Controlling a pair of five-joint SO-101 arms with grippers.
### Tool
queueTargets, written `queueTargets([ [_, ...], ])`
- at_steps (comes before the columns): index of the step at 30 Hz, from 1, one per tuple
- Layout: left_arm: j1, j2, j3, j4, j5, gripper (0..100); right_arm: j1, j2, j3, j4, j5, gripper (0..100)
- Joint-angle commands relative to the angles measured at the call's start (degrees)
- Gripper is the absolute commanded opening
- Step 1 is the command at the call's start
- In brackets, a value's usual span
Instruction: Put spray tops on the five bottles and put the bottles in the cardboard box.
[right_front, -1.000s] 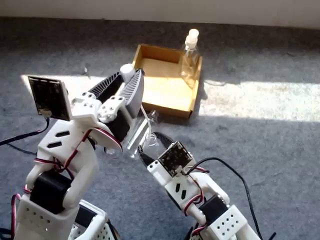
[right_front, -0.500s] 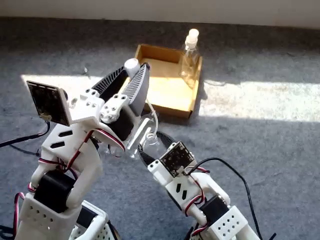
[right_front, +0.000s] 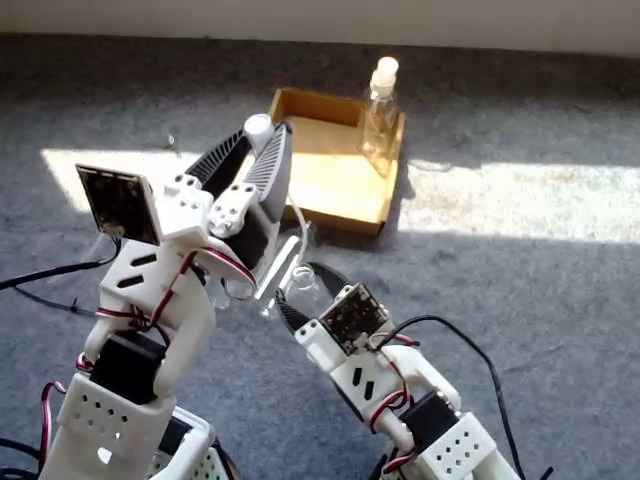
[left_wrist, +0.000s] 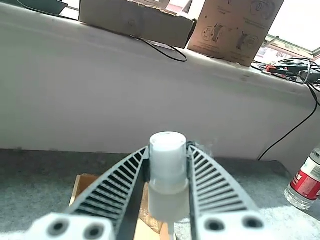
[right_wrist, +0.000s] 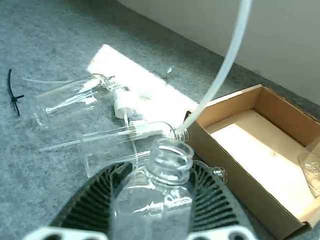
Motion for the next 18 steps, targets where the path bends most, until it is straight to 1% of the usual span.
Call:
queueTargets([
  [1, -0.48, -0.22, 0.22, -0.70, -0.53, 5, -0.48, -0.84, -0.84, 0.04, -0.44, 0.4],
  [4, 1.36, -0.31, 0.57, -0.18, -0.26, 5, -0.40, -0.84, -0.84, 0.04, -0.44, 0.4],
  [9, 4.88, -0.75, 0.48, 4.75, -0.26, 5, 0.40, -0.84, -0.84, 0.04, -0.53, 0.4],
  [13, 5.23, -0.48, 0.57, 6.33, -0.18, 5, 3.21, -0.84, -0.84, 0.04, -0.70, 0.4],
  [18, 5.23, -0.84, 0.48, 8.88, -0.18, 5, 3.91, -0.84, -0.84, 0.04, -0.79, 0.4],
])
